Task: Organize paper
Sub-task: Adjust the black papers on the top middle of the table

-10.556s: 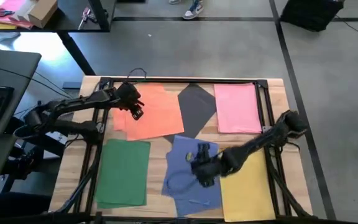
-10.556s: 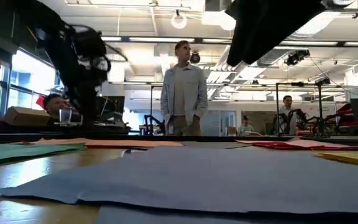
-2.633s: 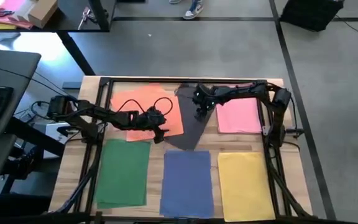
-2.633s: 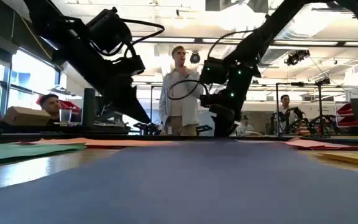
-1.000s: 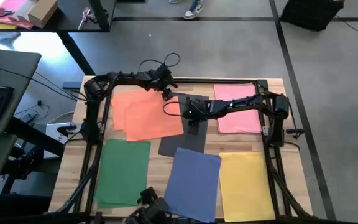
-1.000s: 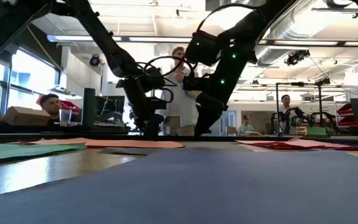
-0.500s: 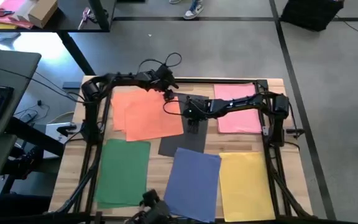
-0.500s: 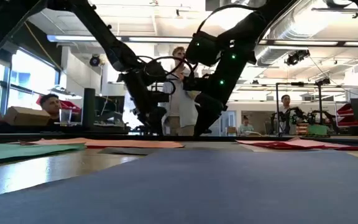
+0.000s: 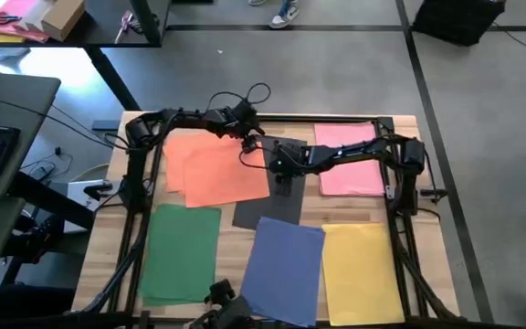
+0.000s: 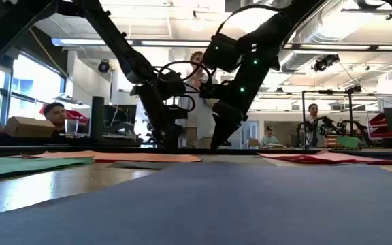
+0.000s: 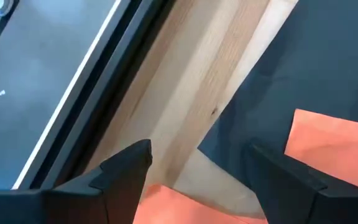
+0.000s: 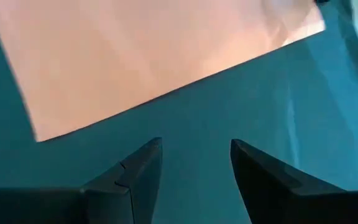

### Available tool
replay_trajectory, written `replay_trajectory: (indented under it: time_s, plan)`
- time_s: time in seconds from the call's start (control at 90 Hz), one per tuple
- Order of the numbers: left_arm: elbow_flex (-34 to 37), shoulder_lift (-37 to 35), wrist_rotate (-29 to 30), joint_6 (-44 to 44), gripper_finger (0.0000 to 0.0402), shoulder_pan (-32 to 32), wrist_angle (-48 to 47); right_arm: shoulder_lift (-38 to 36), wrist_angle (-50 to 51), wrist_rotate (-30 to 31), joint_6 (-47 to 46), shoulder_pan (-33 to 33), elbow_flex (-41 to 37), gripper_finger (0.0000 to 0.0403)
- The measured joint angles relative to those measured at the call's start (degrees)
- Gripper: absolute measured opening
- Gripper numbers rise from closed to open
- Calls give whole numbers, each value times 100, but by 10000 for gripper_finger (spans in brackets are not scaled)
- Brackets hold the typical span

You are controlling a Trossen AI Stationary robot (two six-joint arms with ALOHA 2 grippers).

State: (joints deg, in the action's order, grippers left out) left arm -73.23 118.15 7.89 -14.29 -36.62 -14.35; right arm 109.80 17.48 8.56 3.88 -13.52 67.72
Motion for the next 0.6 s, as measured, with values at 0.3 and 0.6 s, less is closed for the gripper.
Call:
replay_trajectory:
  time_s: [0.3,0.6]
  plan:
    - [0,9,138,-45,249,94,-103,132,-269,6,373,-402,-2,176]
    - [8,15,190,-179,249,137,-114,-111,254,129,667,-641,437,176]
